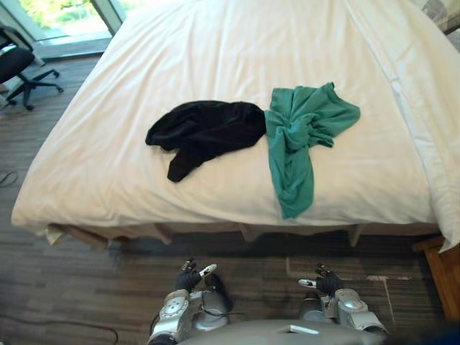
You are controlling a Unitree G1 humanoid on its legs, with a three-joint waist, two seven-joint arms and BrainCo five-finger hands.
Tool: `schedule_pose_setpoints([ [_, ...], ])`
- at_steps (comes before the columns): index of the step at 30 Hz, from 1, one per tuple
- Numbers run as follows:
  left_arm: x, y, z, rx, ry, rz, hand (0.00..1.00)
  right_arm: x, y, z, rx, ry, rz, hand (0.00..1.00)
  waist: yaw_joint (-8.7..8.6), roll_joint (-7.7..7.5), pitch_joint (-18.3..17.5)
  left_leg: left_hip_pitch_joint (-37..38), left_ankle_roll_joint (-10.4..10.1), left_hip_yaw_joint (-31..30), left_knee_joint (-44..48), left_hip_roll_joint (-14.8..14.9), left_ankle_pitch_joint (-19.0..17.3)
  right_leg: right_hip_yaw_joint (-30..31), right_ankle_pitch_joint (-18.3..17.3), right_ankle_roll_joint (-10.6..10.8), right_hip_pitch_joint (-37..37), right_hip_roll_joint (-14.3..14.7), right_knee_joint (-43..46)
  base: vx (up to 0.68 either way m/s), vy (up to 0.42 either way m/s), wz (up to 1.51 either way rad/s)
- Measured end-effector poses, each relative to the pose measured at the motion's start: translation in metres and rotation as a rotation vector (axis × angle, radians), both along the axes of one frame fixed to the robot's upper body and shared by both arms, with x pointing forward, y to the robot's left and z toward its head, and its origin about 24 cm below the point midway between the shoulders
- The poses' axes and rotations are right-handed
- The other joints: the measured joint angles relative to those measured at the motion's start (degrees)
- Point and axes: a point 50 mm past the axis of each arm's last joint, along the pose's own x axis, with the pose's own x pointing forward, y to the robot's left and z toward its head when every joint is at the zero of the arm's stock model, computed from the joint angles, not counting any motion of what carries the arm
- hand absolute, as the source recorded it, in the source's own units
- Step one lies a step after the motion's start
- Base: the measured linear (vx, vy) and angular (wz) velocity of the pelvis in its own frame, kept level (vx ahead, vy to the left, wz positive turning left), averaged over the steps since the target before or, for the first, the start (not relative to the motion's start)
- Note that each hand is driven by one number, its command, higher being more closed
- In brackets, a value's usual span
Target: Tidy the bed and pick cloth on bed and put in laundry
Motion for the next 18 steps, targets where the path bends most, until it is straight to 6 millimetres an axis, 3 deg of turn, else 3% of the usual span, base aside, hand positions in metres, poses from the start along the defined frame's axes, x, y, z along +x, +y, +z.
schedule_pose_setpoints([
  [1,-0.004,0.007,-0.001,0.018,0.018,-0.006,0.00,-0.005,0.008,-0.003,0.020,0.011,-0.012,0.00,-0.48,-1.88,-1.2,0.0,0.5,0.1,0.1,-2.2,-1.9,0.1,0.7,-0.3,0.6,-2.4,0.4,0.32,0.354,-0.01],
  [2,-0.005,0.009,-0.002,0.034,0.037,-0.026,0.00,-0.004,0.013,-0.003,0.034,0.006,-0.019,0.00,-0.51,-3.29,-1.9,1.4,0.9,0.9,-1.6,-3.9,-2.8,-0.8,3.3,-1.9,-2.4,-3.9,6.5,0.33,0.351,-0.01],
  [3,-0.006,0.008,-0.002,0.040,0.046,-0.053,0.00,-0.002,0.016,-0.002,0.039,-0.012,-0.018,0.00,-0.36,-2.50,-1.3,3.4,1.1,1.4,-3.7,-4.2,-2.8,-1.2,4.7,-4.0,-5.7,-3.8,12.2,0.31,0.347,-0.17],
  [5,-0.011,0.006,-0.005,0.064,0.077,-0.127,0.00,0.004,0.015,0.000,0.018,-0.045,-0.011,0.00,-0.67,-1.96,-1.0,8.6,2.3,2.0,-7.0,-4.6,-2.7,-5.0,1.6,-4.0,-8.1,-1.9,20.1,0.33,0.332,-0.08],
  [7,-0.011,0.002,-0.006,0.070,0.085,-0.176,0.00,0.006,0.014,0.001,0.013,-0.058,-0.011,0.00,-0.57,-1.26,-0.7,12.9,2.4,2.9,-9.5,-4.6,-2.9,-8.6,-0.1,-5.1,-9.3,1.8,21.2,0.35,0.212,0.00],
  [10,-0.010,-0.003,-0.008,0.059,0.123,-0.208,0.00,0.011,0.011,0.004,0.028,-0.084,-0.041,0.00,-0.88,-0.25,-0.1,15.8,2.4,2.5,-10.8,-4.3,-2.9,-9.8,-0.1,-6.6,-13.0,8.0,15.7,0.27,0.060,0.11],
  [11,-0.010,-0.005,-0.008,0.065,0.137,-0.216,0.00,0.008,0.008,0.003,0.033,-0.087,-0.062,0.00,-0.98,-0.26,0.0,16.5,2.4,1.8,-11.1,-4.7,-2.9,-9.4,2.7,-7.5,-13.4,9.8,10.0,0.27,-0.029,0.28],
  [12,-0.010,-0.004,-0.008,0.069,0.142,-0.212,0.00,0.005,0.007,0.003,0.038,-0.089,-0.078,0.00,-0.96,-0.66,-0.1,16.9,2.2,1.4,-11.3,-5.3,-3.0,-9.1,6.5,-8.1,-12.9,10.3,6.4,0.29,-0.067,0.28],
  [13,-0.009,-0.007,-0.009,0.066,0.154,-0.205,0.00,0.005,0.004,0.003,0.053,-0.094,-0.126,0.00,-1.05,-0.28,0.3,18.1,1.3,0.9,-11.5,-5.6,-3.5,-9.1,9.7,-10.1,-12.0,10.7,4.9,0.28,-0.050,-0.01],
  [16,-0.008,-0.015,-0.011,0.063,0.182,-0.166,0.00,0.006,-0.007,0.004,0.079,-0.104,-0.227,0.00,-1.37,2.52,1.4,18.2,-0.6,1.3,-12.8,-4.5,-2.0,-8.9,10.6,-10.6,-10.7,12.4,0.3,0.19,-0.069,-0.13],
  [18,-0.010,-0.015,-0.013,0.058,0.207,-0.124,0.00,0.005,-0.009,0.003,0.088,-0.089,-0.278,0.00,-1.78,2.80,1.4,18.3,-1.5,1.3,-14.2,-4.5,-0.7,-9.3,11.3,-10.7,-9.9,12.9,-1.9,0.10,-0.045,0.05],
])
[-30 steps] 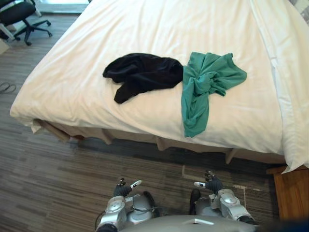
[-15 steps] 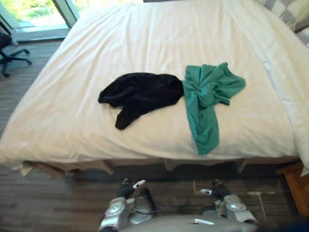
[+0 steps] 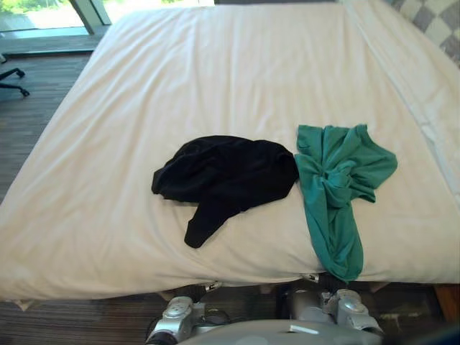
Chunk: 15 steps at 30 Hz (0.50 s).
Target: Tidy the bed and pick cloth on bed and put in laundry
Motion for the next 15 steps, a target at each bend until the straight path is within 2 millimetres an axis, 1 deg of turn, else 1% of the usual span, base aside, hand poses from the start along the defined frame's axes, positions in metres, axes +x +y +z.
schedule_pose_setpoints([
  [1,-0.001,-0.001,0.000,-0.006,0.003,0.023,0.00,-0.003,-0.001,-0.002,0.003,0.023,-0.032,0.00,0.14,-0.02,0.0,0.6,-0.6,0.1,-0.7,0.0,0.6,-0.2,0.7,0.0,1.4,0.4,-2.1,0.06,-0.035,0.09],
  [2,-0.001,-0.001,0.000,-0.009,0.004,0.029,0.00,-0.005,-0.002,-0.003,0.007,0.035,-0.050,0.00,0.26,-0.02,0.0,0.9,-0.5,0.1,-1.0,0.0,0.7,-0.3,1.2,0.0,2.1,0.7,-3.3,0.05,-0.033,0.07],
  [4,-0.002,0.000,-0.001,-0.017,0.012,0.060,0.00,-0.015,-0.006,-0.007,0.021,0.077,-0.133,0.00,1.21,-0.01,0.0,1.0,-0.5,1.0,-1.1,0.1,0.8,-0.3,3.6,0.2,4.3,1.4,-8.0,0.00,0.000,0.00],
  [5,-0.002,0.000,-0.001,-0.019,0.012,0.074,0.00,-0.018,-0.007,-0.007,0.026,0.082,-0.157,0.00,1.33,-0.03,0.0,1.0,-0.6,1.5,-1.0,0.0,0.8,-0.2,4.1,0.2,4.7,1.4,-8.9,-0.03,0.020,-0.05],
  [7,-0.006,0.001,-0.002,-0.041,0.021,0.151,0.00,-0.022,-0.010,-0.008,0.040,0.082,-0.235,0.00,1.35,-0.07,0.0,1.2,-0.6,4.4,-1.0,-0.3,0.8,0.6,5.7,0.2,5.6,1.4,-11.5,-0.05,0.037,-0.16],
  [8,-0.007,0.001,-0.002,-0.045,0.022,0.163,0.00,-0.023,-0.009,-0.008,0.047,0.082,-0.248,0.00,1.44,-0.06,0.0,1.3,-0.6,5.2,-1.0,-0.4,0.8,1.1,6.0,0.3,5.8,1.5,-12.0,-0.07,0.034,-0.30],
  [10,-0.009,0.000,-0.003,-0.058,0.040,0.195,0.00,-0.029,-0.011,-0.008,0.058,0.071,-0.294,0.00,2.27,0.12,-0.3,1.7,-0.6,7.1,-1.0,-0.3,0.8,2.0,6.4,0.1,5.9,1.7,-12.3,-0.09,0.019,-0.29],
  [13,-0.010,0.000,-0.004,-0.065,0.050,0.214,0.00,-0.032,-0.010,-0.007,0.071,0.055,-0.321,0.00,2.76,0.10,-0.7,2.3,-0.9,8.7,-1.2,0.2,0.5,2.6,6.4,0.1,5.7,2.3,-12.6,-0.11,-0.010,-0.13],
  [15,-0.011,-0.001,-0.004,-0.073,0.058,0.231,0.00,-0.034,-0.011,-0.006,0.076,0.043,-0.344,0.00,2.80,0.46,-0.9,2.3,-1.2,9.8,-1.3,1.6,-1.3,2.6,6.3,-0.1,5.5,3.8,-12.7,-0.10,-0.032,-0.03],
])
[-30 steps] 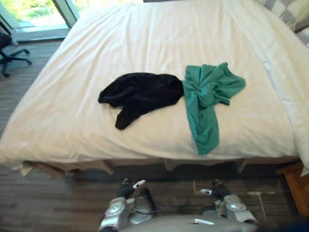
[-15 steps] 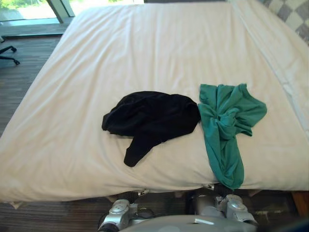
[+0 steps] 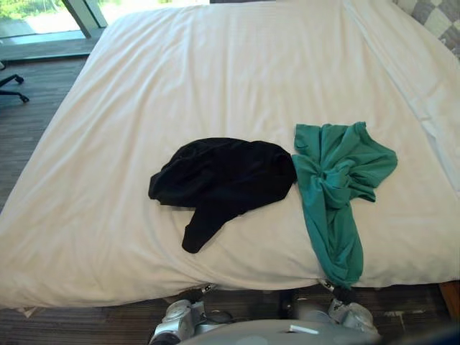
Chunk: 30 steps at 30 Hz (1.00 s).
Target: Tidy the bed and pick cloth on bed and put in laundry
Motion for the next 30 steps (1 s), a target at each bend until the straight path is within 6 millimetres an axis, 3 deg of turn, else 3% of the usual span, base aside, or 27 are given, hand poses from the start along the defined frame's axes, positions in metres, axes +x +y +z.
schedule_pose_setpoints([
  [4,-0.003,0.000,-0.001,-0.018,0.019,0.055,0.00,-0.009,-0.001,-0.002,0.026,0.008,-0.075,0.00,0.47,-0.24,-1.4,-0.6,0.0,2.2,0.6,1.4,-1.9,0.9,0.2,-0.2,-0.8,1.4,0.0,-0.10,-0.037,-0.15],
  [14,-0.023,0.000,-0.006,-0.168,0.117,0.560,0.00,-0.046,-0.013,-0.007,0.050,0.112,-0.510,0.00,1.24,1.77,-3.1,-0.6,-0.3,2.7,2.0,2.6,-2.2,1.1,0.3,-1.0,-1.0,2.2,0.0,-0.01,-0.005,-0.04],
  [21,-0.040,0.008,-0.009,-0.246,0.162,0.859,0.00,-0.066,-0.016,-0.009,0.072,0.158,-0.787,0.00,1.64,1.46,-3.8,-0.2,-0.3,0.8,2.2,2.8,-2.2,-1.1,-0.6,-0.9,0.6,1.9,0.0,0.00,0.007,0.16],
  [26,-0.067,0.010,-0.011,-0.328,0.246,1.248,0.00,-0.090,-0.016,-0.010,0.037,0.229,-0.988,0.00,3.07,1.07,-5.3,0.3,-0.2,-0.5,1.3,2.7,-2.1,-2.8,-1.4,-0.4,1.7,1.7,0.0,-0.01,0.002,0.17],
  [30,-0.104,0.024,-0.010,-0.336,0.295,1.644,0.00,-0.118,-0.039,-0.004,-0.057,0.272,-1.200,0.00,3.21,0.43,-6.0,0.6,-0.1,-2.1,0.4,2.4,-2.1,-4.8,-1.9,-0.4,2.9,1.4,0.0,-0.01,0.000,0.24],
])
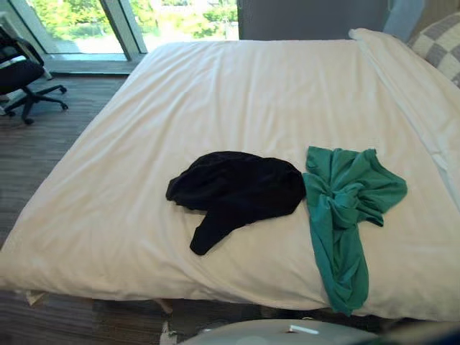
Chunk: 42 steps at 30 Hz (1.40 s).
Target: Tidy the bed and pick cloth on bed and put in laundry
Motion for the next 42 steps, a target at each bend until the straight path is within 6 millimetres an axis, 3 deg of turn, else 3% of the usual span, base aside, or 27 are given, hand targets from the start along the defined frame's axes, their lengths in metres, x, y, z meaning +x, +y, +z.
schedule_pose_setpoints([
  [2,-0.018,0.016,0.003,0.066,0.055,0.143,0.00,-0.008,-0.020,0.007,-0.069,0.035,-0.041,0.00,0.03,-0.10,-0.6,0.0,-0.1,-0.1,-0.1,0.1,0.0,-0.4,-0.1,-0.1,0.1,0.1,0.0,0.01,-0.011,0.07],
  [3,-0.027,0.033,0.007,0.147,0.084,0.233,0.00,-0.014,-0.039,0.015,-0.141,0.069,-0.046,0.00,0.01,-0.39,-0.7,-0.1,-0.1,-0.3,-0.2,0.1,0.0,-0.7,-0.1,-0.2,0.1,0.1,0.0,0.01,-0.017,0.11],
  [5,-0.037,0.087,0.024,0.360,0.113,0.353,0.00,-0.022,-0.087,0.039,-0.308,0.135,-0.033,0.00,-0.08,-0.91,-1.7,-0.2,-0.4,-0.9,-0.3,0.1,0.1,-1.4,-0.3,-0.3,0.1,0.1,0.0,0.03,-0.018,0.14],
  [6,-0.035,0.104,0.031,0.426,0.115,0.350,0.00,-0.022,-0.098,0.046,-0.354,0.150,-0.022,0.00,-0.09,-0.93,-1.9,-0.3,-0.4,-1.0,-0.3,0.2,0.1,-1.5,-0.3,-0.4,0.2,0.2,0.0,0.03,-0.021,0.10],
  [7,-0.031,0.141,0.051,0.588,0.133,0.293,0.00,-0.017,-0.121,0.062,-0.450,0.165,0.010,0.00,-0.17,-1.55,-2.5,-0.3,-0.4,-1.2,-0.3,0.3,0.2,-1.6,-0.4,-0.4,0.2,0.2,0.0,0.01,-0.020,0.05],
  [8,-0.017,0.180,0.080,0.780,0.112,0.236,0.00,-0.004,-0.141,0.080,-0.552,0.149,0.046,0.00,-0.16,-1.56,-2.7,-0.5,-0.6,-1.3,-0.2,0.4,0.2,-1.6,-0.4,-0.5,0.1,0.3,0.0,0.00,-0.019,0.03],
  [9,-0.009,0.198,0.098,0.885,0.089,0.211,0.00,0.006,-0.150,0.090,-0.605,0.141,0.082,0.00,-0.17,-1.67,-2.8,-0.5,-0.7,-1.3,-0.2,0.4,0.2,-1.6,-0.4,-0.5,0.0,0.3,0.0,0.00,0.000,0.00],
  [10,0.007,0.224,0.130,1.049,0.038,0.174,0.00,0.021,-0.160,0.106,-0.690,0.123,0.140,0.00,-0.19,-2.12,-3.2,-0.6,-0.7,-1.3,-0.2,0.5,0.2,-1.6,-0.4,-0.5,0.0,0.4,0.0,0.00,0.000,0.00],
  [11,0.030,0.250,0.179,1.265,-0.046,0.126,0.00,0.046,-0.169,0.130,-0.800,0.099,0.237,0.00,-0.39,-2.65,-4.3,-1.1,-0.9,-1.3,-0.2,0.5,0.2,-1.5,-0.4,-0.5,-0.7,0.5,0.0,-0.03,-0.027,-0.03],
  [12,0.042,0.260,0.203,1.359,-0.077,0.092,0.00,0.057,-0.173,0.140,-0.842,0.099,0.287,0.00,-0.71,-2.98,-4.9,-1.6,-1.0,-1.4,-0.2,0.5,0.1,-1.4,-0.4,-0.6,-1.3,0.5,0.0,-0.04,-0.028,-0.05],
  [14,0.075,0.279,0.285,1.652,-0.156,0.034,0.00,0.097,-0.183,0.179,-0.977,0.080,0.408,0.00,-1.85,-3.22,-5.4,-2.7,-1.1,-1.5,-0.2,-0.4,0.5,-0.9,0.2,-0.6,-2.4,0.3,0.0,-0.01,0.000,-0.10],
  [16,0.088,0.279,0.321,1.769,-0.173,0.040,0.00,0.106,-0.189,0.196,-1.019,0.090,0.432,0.00,-2.69,-2.61,-5.7,-3.3,-1.0,-1.6,0.2,-0.9,0.6,0.5,0.6,-0.5,-3.2,0.3,0.0,0.03,0.024,-0.13],
  [17,0.093,0.279,0.330,1.790,-0.142,0.022,0.00,0.106,-0.192,0.200,-1.022,0.106,0.438,0.00,-3.42,-2.14,-5.7,-3.3,-0.8,-1.5,0.3,-1.2,0.8,1.0,0.8,-0.5,-3.5,0.1,0.0,0.04,0.005,-0.15],
  [22,0.125,0.271,0.329,1.741,-0.039,-0.127,0.00,0.112,-0.193,0.202,-1.019,0.131,0.475,0.00,-6.41,-0.21,-4.7,-2.5,0.3,-1.5,-0.2,-2.8,2.1,3.1,1.3,-0.4,-3.4,-1.0,0.3,-0.02,0.007,-0.17],
  [26,0.147,0.256,0.333,1.815,-0.003,-0.289,0.00,0.116,-0.182,0.209,-1.087,0.031,0.542,0.00,-7.56,-0.39,-4.4,-1.1,0.6,-1.6,-0.2,-2.8,2.4,5.2,1.7,-0.6,-2.9,-0.9,0.3,-0.05,-0.036,-0.31],
  [27,0.155,0.242,0.334,1.918,0.209,-0.432,0.00,0.120,-0.175,0.219,-1.149,-0.047,0.604,0.00,-8.33,-0.50,-3.9,-1.0,0.7,-1.7,-0.3,-2.8,2.5,5.2,1.9,-0.7,-2.9,-0.9,0.3,-0.10,-0.028,-0.13],
  [29,0.171,0.217,0.335,2.030,0.331,-0.582,0.00,0.134,-0.162,0.238,-1.247,-0.154,0.731,0.00,-8.59,-0.75,-2.8,-0.6,0.7,-1.7,-0.5,-2.8,2.5,5.6,2.3,-0.7,-3.0,-0.8,0.0,-0.13,-0.030,-0.17],
  [31,0.190,0.196,0.335,2.036,0.053,-0.687,0.00,0.158,-0.138,0.261,-1.375,-0.244,0.932,0.00,-8.72,-1.16,-1.6,-0.6,0.9,-2.0,-1.4,-2.6,2.2,6.1,2.4,-0.3,-3.5,-0.3,0.0,-0.16,-0.048,-0.08],
  [34,0.198,0.176,0.331,2.139,-0.074,-0.884,0.00,0.173,-0.117,0.268,-1.427,-0.316,1.135,0.00,-8.43,-2.01,-0.2,-1.7,1.3,-3.2,-1.1,-2.2,0.8,5.9,3.1,-0.1,-4.4,0.0,-0.1,-0.16,-0.042,0.06],
  [38,0.223,0.133,0.307,2.156,-0.154,-1.253,0.00,0.195,-0.091,0.265,-1.408,-0.412,1.362,0.00,-7.87,-2.08,0.2,-3.3,1.1,-3.6,0.0,-2.1,0.8,6.1,4.1,-0.1,-5.4,-0.5,0.0,-0.08,-0.006,0.02],
  [42,0.243,0.104,0.283,2.143,-0.113,-1.546,0.00,0.206,-0.069,0.264,-1.410,-0.488,1.476,0.00,-8.35,-2.05,1.7,-6.4,1.4,-3.5,0.6,-2.6,1.4,6.7,5.8,-0.5,-8.4,-1.1,0.0,-0.05,0.021,-0.07],
])
